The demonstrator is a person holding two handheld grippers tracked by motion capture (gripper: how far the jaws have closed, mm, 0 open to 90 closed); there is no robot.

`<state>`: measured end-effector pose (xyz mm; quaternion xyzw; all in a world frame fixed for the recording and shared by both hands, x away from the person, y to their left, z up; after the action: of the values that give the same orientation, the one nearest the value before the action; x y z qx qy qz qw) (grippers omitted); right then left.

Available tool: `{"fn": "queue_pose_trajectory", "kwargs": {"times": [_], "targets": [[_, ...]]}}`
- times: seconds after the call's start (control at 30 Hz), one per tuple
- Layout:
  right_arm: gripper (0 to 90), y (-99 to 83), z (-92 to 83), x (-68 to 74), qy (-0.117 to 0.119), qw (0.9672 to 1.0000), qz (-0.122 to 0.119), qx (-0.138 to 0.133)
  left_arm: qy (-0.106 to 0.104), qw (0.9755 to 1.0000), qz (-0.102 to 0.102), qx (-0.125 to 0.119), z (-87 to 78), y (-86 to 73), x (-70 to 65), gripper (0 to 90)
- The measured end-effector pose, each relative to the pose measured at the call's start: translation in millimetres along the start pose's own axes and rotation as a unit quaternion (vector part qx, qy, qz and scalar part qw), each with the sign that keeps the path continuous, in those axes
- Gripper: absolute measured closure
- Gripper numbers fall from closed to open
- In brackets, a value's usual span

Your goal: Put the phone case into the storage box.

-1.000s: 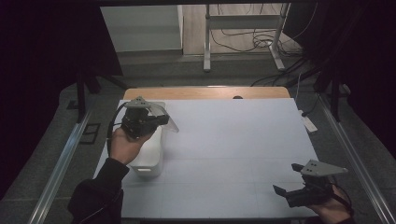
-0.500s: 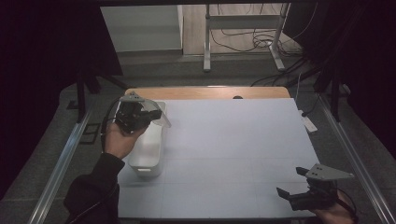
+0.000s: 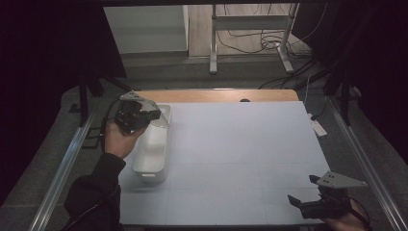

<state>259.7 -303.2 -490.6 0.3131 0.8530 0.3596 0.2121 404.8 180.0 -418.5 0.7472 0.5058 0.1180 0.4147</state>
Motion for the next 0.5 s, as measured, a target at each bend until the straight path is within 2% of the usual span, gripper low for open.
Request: {"fn": "queue_pose_trajectory", "kwargs": {"times": [0.5], "targets": [[0.0,-3.6,-4.1,1.5,-0.012,0.9999,0.004,0.010,0.027,0.9995,-0.002,0.019,12.2,4.2,12.2,88.8]]}}
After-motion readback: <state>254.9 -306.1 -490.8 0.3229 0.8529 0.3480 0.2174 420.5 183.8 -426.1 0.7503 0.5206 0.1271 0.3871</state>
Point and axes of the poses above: each handheld gripper's, and its own axes: z roughly forward along the jaws, y roughly out of its top, x roughly to its left, the point moved 7 cm from there along z, roughly forward along the jaws, and after that the axes turned 10 degrees about -z, right-handed, at the moved point
